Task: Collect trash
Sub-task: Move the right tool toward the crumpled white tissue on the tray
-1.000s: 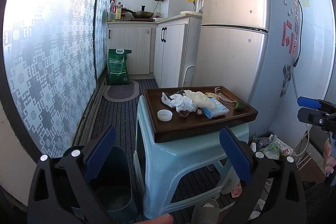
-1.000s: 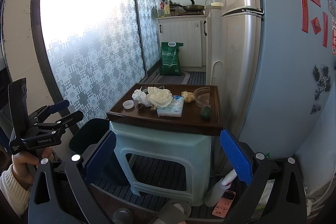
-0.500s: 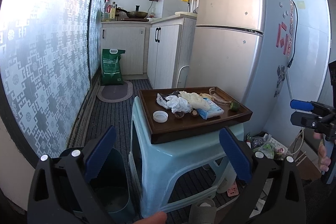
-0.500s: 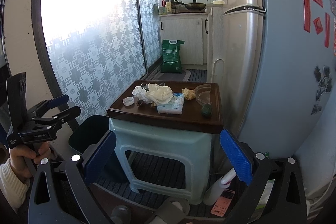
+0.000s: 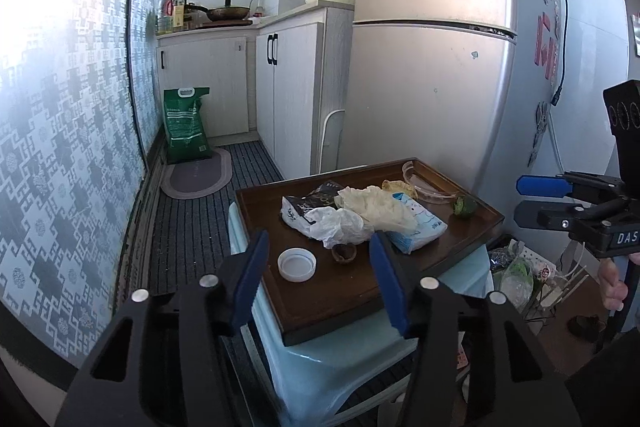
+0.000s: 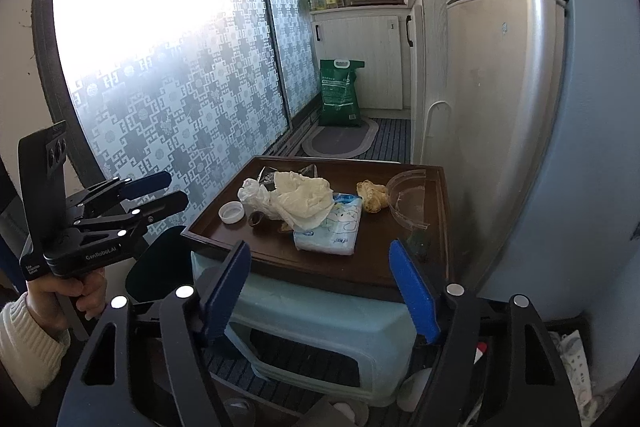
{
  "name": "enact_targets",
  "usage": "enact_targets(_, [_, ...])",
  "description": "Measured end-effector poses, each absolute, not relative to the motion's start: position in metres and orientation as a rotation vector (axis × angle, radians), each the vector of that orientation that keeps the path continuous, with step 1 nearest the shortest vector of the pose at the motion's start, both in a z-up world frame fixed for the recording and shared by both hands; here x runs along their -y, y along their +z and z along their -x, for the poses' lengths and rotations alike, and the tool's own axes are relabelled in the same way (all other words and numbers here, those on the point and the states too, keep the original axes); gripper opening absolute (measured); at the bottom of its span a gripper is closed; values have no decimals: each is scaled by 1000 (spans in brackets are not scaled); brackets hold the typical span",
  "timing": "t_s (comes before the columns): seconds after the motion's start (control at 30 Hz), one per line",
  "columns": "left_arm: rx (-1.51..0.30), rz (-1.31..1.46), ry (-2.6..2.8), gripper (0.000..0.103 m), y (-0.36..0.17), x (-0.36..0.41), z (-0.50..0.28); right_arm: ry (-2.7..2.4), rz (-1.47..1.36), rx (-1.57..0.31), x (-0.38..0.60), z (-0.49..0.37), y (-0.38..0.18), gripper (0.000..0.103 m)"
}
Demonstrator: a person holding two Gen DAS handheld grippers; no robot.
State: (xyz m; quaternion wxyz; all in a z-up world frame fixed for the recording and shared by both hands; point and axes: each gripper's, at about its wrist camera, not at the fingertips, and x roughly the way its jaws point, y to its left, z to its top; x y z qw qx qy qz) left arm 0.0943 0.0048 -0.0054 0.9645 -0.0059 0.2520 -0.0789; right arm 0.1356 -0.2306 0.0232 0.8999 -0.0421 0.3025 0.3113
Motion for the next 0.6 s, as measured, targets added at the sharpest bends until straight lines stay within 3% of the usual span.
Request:
enact_targets(0.13, [-536, 21, -184, 42, -13, -6, -108, 665, 79, -621, 225, -152, 23, 61])
enact_targets(0.33, [-580, 55, -181, 38, -22, -12, -129, 716, 57, -637, 208, -171, 19, 48])
enact_targets(0.6, [-652, 173, -271, 37, -36, -18, -153, 735, 51, -641, 202, -180, 10, 48])
